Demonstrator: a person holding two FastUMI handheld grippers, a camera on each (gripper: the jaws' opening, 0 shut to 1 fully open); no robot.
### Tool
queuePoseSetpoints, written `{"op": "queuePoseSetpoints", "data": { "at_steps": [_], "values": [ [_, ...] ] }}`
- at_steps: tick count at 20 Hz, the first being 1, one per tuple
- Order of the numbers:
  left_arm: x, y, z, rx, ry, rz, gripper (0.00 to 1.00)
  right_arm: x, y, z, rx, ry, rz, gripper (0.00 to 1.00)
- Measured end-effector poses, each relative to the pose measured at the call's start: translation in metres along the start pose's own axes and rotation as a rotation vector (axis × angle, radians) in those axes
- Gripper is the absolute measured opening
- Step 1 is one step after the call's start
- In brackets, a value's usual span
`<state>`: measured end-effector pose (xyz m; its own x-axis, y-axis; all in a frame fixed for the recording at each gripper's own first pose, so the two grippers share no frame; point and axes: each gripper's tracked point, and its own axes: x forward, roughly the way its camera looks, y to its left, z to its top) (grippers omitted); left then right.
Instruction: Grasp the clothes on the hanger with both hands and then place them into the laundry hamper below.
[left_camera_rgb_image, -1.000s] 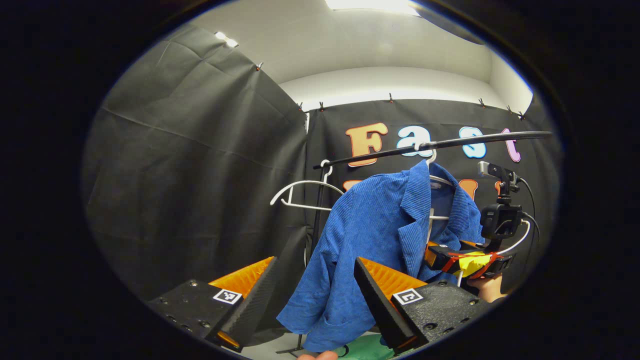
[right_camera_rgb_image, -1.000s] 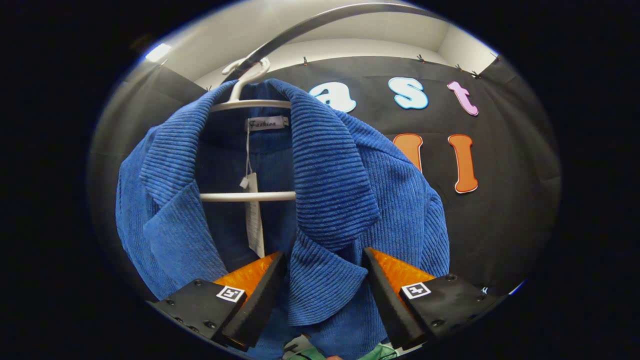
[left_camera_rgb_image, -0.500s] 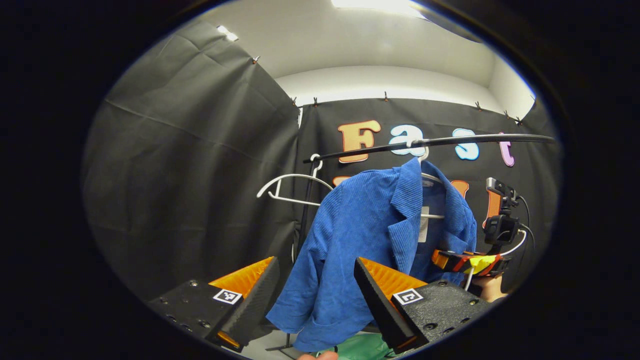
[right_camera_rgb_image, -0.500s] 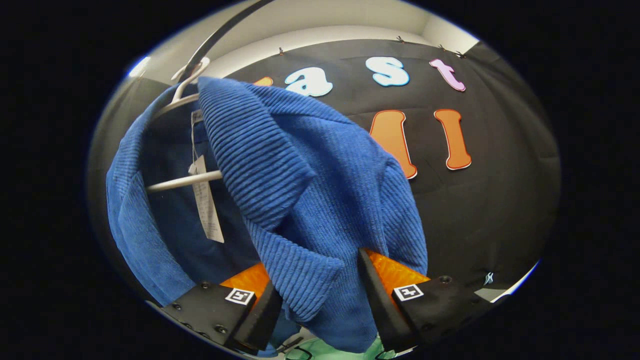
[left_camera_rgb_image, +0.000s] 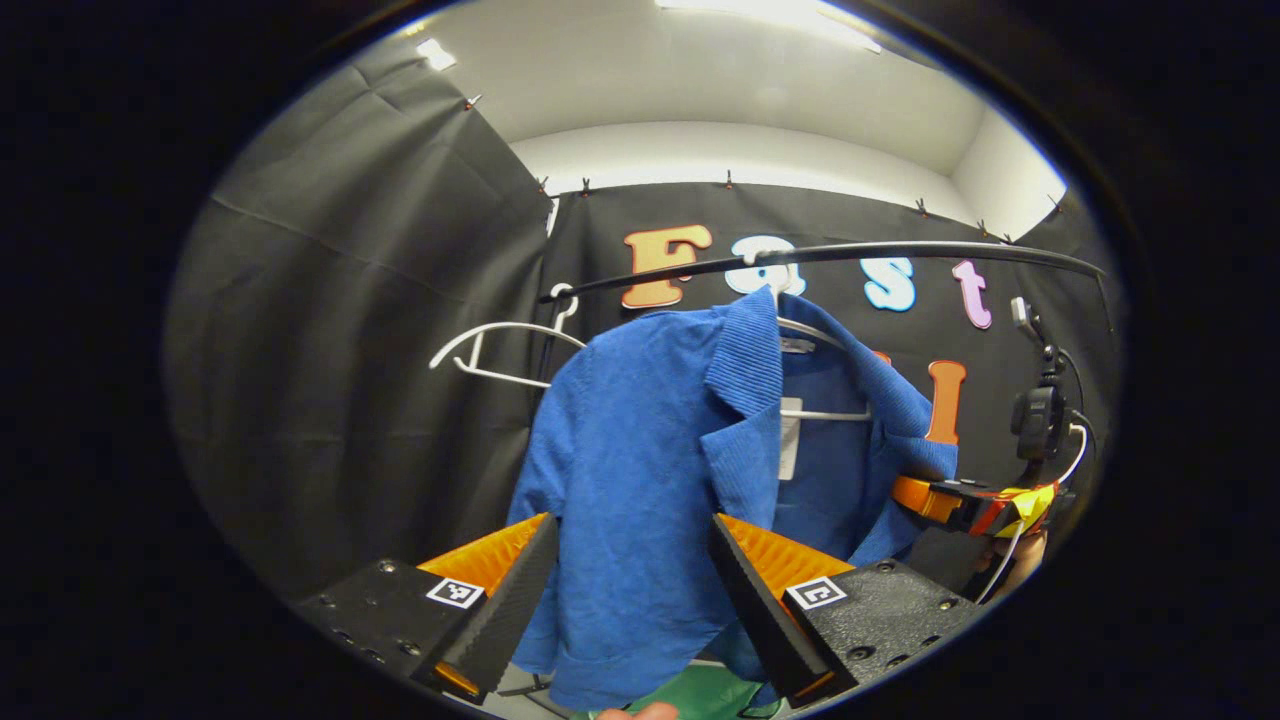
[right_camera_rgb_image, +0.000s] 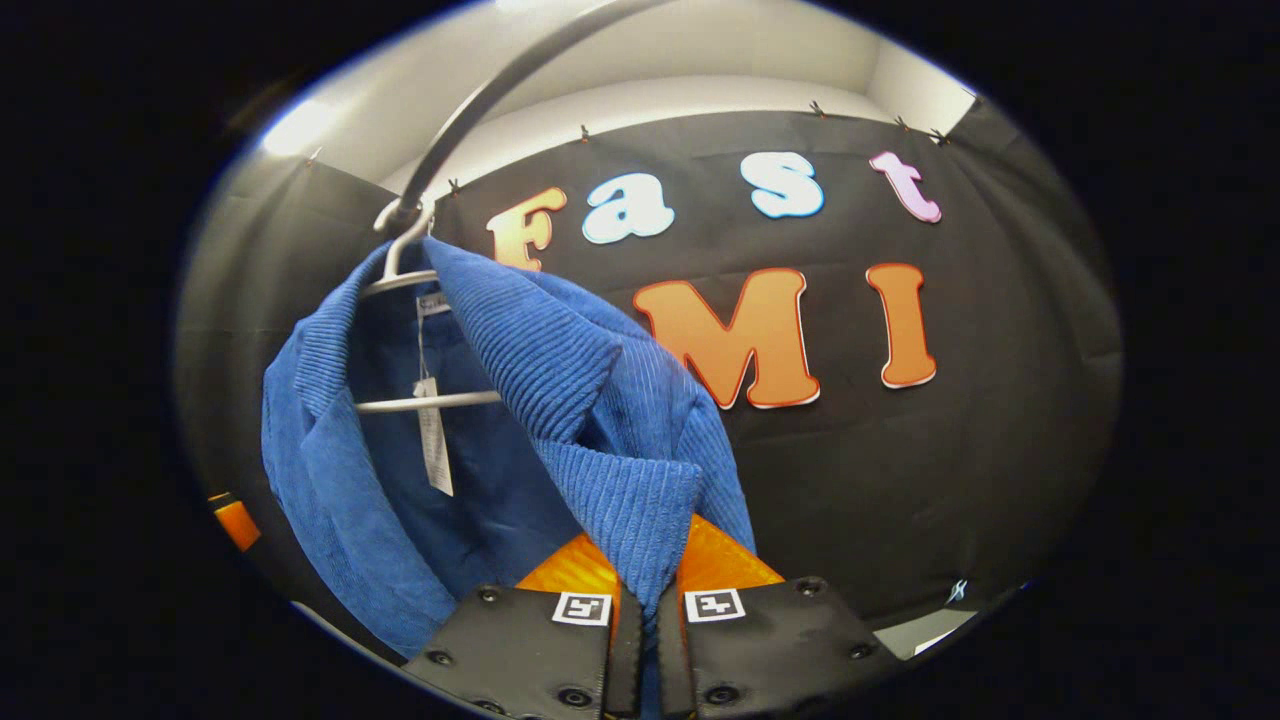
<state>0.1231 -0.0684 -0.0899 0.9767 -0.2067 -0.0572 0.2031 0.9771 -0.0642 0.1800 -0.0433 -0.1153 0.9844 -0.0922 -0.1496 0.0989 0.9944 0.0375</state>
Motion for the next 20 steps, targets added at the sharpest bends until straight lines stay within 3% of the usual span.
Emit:
{"op": "queuePoseSetpoints", "data": {
  "at_steps": [2, 3, 5, 6, 7, 11, 17, 20],
  "values": [
    [0.011, -0.022, -0.005, -0.029, 0.003, -0.05, 0.93, -0.018, 0.011, 0.014, -0.043, -0.028, 0.046, 0.05],
    [0.017, -0.032, -0.007, -0.041, 0.001, -0.073, 0.92, -0.027, 0.013, 0.022, -0.059, -0.044, 0.06, 0.11],
    [0.029, -0.047, -0.009, -0.049, -0.01, -0.099, 0.93, -0.044, 0.016, 0.038, -0.069, -0.076, 0.087, 0.05],
    [0.037, -0.053, -0.008, -0.046, -0.02, -0.105, 0.95, -0.051, 0.02, 0.043, -0.066, -0.083, 0.102, 0.11],
    [0.045, -0.057, -0.007, -0.045, -0.028, -0.103, 0.92, -0.057, 0.022, 0.044, -0.067, -0.085, 0.113, 0.11],
    [0.07, -0.076, -0.02, -0.093, -0.008, -0.091, 0.95, -0.07, 0.025, 0.051, -0.048, -0.105, 0.138, 0.11],
    [0.107, -0.07, -0.024, 0.0, -0.082, 0.041, 0.95, -0.08, 0.033, 0.054, -0.008, -0.111, 0.176, 0.11],
    [0.121, -0.057, -0.033, 0.093, -0.095, 0.091, 0.94, -0.085, 0.033, 0.056, -0.003, -0.117, 0.179, 0.11]
  ]
}}
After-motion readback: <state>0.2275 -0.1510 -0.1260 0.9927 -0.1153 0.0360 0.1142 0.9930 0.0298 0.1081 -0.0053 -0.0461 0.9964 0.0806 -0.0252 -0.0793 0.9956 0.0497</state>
